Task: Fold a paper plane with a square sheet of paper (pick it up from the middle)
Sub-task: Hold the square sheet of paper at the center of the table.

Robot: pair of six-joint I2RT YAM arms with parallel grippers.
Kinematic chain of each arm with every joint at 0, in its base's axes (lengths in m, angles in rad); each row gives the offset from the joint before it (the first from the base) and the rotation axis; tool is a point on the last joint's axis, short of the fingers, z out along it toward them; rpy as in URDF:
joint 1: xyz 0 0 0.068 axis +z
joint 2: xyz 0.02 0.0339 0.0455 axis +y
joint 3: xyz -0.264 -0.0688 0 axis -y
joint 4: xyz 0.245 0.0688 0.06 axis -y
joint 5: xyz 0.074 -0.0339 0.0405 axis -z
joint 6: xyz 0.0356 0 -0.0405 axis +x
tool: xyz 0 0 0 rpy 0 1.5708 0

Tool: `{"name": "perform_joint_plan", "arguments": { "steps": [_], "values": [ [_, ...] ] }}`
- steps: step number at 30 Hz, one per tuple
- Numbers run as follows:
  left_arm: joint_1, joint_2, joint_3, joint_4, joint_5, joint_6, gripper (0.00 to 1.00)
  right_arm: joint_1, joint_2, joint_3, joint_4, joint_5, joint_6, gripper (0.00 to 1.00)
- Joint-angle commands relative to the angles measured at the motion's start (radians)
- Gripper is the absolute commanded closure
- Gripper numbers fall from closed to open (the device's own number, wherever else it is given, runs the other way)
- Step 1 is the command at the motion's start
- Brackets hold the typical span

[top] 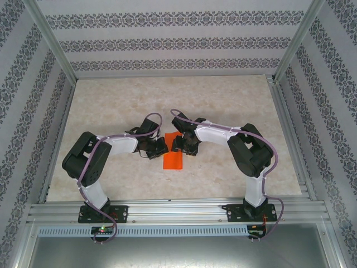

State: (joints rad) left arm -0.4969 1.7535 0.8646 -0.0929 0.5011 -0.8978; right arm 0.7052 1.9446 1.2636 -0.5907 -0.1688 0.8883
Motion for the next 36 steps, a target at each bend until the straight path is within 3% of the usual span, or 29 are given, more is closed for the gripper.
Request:
{"name": "perform_joint_plan", "arguments": {
  "steps": [1, 10, 18, 20, 27, 36],
  "values": [
    [-0.014, 0.026, -0.033, 0.001, -0.035, -0.009, 1.0, 0.013, 0.089, -0.053, 0.008, 0.038, 0.011, 0.37],
    [-0.014, 0.005, -0.107, 0.01, -0.057, 0.006, 1.0, 0.011, -0.016, -0.027, 0.028, 0.062, -0.039, 0.34],
    [-0.014, 0.024, -0.105, 0.012, -0.061, 0.018, 1.0, -0.05, -0.292, -0.204, 0.286, 0.013, -0.052, 0.32],
    [-0.014, 0.033, -0.096, 0.006, -0.06, 0.022, 1.0, -0.064, -0.337, -0.257, 0.37, -0.038, -0.048, 0.37],
    [-0.015, 0.035, -0.099, 0.01, -0.065, 0.017, 1.0, -0.076, -0.372, -0.334, 0.529, -0.157, -0.04, 0.72],
    [-0.014, 0.037, -0.097, 0.007, -0.059, 0.022, 1.0, -0.079, -0.423, -0.401, 0.595, -0.204, -0.034, 0.82]
  ]
}}
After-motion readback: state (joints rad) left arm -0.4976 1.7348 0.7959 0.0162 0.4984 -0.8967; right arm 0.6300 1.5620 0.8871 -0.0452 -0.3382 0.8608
